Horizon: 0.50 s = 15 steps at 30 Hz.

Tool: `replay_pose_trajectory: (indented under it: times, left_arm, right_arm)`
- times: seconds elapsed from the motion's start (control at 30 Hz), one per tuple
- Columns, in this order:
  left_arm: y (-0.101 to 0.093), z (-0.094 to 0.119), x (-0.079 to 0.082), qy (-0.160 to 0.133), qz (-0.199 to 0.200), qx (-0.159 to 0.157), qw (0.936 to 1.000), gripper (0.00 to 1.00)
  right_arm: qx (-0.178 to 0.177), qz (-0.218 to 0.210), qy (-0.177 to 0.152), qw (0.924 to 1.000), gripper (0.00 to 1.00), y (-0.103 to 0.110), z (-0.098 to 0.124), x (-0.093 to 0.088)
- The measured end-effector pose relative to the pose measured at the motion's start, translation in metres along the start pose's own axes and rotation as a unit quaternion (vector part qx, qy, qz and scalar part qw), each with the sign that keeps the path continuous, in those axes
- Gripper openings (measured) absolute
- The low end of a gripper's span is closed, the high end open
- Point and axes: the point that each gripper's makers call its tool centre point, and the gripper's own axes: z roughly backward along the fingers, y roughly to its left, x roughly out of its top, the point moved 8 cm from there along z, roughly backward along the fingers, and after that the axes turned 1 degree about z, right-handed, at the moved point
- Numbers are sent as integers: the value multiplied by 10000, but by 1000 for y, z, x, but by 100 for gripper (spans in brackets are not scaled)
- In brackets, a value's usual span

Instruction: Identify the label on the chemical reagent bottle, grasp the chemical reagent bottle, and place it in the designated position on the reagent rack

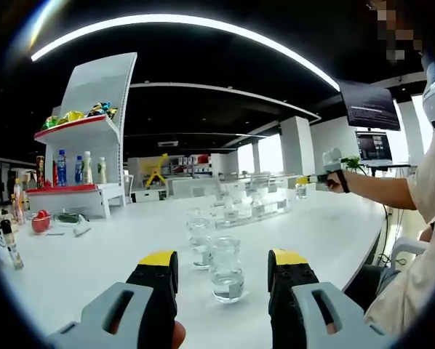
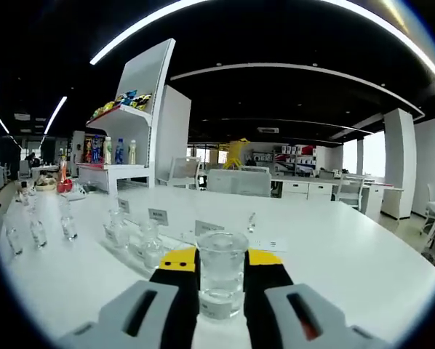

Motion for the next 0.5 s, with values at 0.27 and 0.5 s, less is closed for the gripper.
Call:
replay_pose_trajectory:
  times: [0.27,0.5]
  left_arm:
    - [0,0,1,-34,34,24,10000,49]
    - [1,-1,-1,0,15,-3,10000,49]
  right_arm:
    - [147,10,-42,9999,22,10,-11,13]
    - [230,136,-49,9996,22,18,-26,22]
